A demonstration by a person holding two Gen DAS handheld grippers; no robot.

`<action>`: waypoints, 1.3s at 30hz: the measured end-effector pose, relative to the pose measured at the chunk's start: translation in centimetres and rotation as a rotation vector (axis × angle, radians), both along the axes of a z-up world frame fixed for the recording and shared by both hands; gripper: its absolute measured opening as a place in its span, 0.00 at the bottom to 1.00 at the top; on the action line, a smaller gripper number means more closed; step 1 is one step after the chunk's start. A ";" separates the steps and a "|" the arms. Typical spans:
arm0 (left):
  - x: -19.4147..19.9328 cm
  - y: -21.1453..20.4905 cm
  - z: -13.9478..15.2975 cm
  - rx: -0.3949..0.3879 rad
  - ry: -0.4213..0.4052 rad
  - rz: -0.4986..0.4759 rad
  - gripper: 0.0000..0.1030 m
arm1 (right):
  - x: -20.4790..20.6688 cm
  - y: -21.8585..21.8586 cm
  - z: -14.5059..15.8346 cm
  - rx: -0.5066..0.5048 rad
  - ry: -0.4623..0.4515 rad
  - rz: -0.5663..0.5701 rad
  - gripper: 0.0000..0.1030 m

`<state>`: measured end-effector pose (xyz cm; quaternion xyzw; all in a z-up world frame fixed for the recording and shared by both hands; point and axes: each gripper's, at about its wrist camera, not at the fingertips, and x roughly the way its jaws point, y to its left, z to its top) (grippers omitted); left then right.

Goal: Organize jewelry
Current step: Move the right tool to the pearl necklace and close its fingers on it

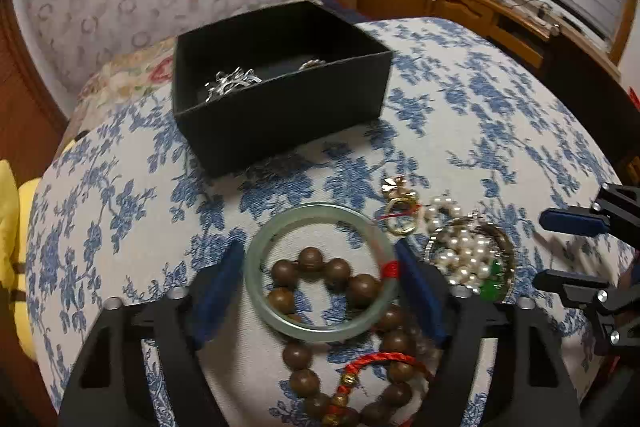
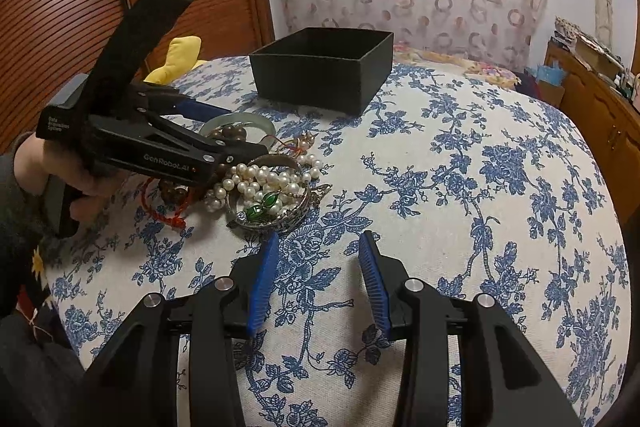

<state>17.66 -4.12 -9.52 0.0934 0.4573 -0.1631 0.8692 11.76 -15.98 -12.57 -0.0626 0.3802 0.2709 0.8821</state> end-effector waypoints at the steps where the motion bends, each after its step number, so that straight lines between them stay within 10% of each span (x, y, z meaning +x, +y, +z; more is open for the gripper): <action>1: -0.2 0.0 0.0 0.004 -0.006 -0.001 0.67 | 0.0 0.0 0.0 0.000 0.001 0.001 0.43; 39: -4.5 5.5 3.7 -0.151 -0.174 0.116 0.67 | 3.7 6.7 1.3 -0.098 0.005 0.211 0.43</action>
